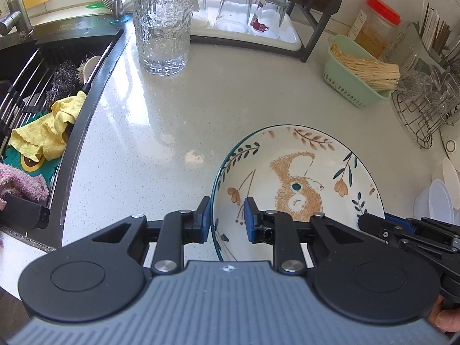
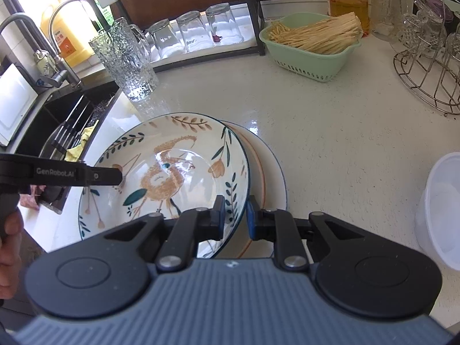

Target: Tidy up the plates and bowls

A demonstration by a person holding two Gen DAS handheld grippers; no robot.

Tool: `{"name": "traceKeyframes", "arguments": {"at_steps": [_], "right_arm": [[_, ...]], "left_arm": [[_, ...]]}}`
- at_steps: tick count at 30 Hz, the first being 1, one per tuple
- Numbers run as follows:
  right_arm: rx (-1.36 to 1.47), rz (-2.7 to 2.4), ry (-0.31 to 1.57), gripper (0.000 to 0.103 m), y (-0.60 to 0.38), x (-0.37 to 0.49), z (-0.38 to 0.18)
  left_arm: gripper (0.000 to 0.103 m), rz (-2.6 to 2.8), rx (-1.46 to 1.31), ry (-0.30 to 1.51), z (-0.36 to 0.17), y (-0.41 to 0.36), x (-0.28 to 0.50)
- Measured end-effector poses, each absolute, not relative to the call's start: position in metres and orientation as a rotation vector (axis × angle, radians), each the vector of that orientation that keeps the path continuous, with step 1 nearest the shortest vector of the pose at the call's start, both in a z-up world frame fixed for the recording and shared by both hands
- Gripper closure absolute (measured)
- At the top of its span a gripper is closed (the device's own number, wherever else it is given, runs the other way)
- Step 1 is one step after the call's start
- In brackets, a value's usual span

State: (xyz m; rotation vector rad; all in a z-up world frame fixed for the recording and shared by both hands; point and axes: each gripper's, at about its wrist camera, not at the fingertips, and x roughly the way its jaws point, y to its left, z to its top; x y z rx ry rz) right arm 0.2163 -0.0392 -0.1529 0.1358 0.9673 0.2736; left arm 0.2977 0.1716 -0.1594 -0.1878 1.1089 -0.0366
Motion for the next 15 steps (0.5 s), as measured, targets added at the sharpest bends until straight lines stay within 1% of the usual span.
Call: {"name": "traceKeyframes", "arguments": {"at_steps": [8,15], "right_arm": [[0.121,0.275,0.959,0.084,-0.037,0.220,-0.153],[0.138,0.282,0.945,0.085,-0.041,0.223,-0.156]], "left_arm": [[0.077,-0.009,-0.196,1.134,-0.161,0.170,0.301],[0.076,0.015,-0.306,1.178,-0.162,0.180,0.306]]}}
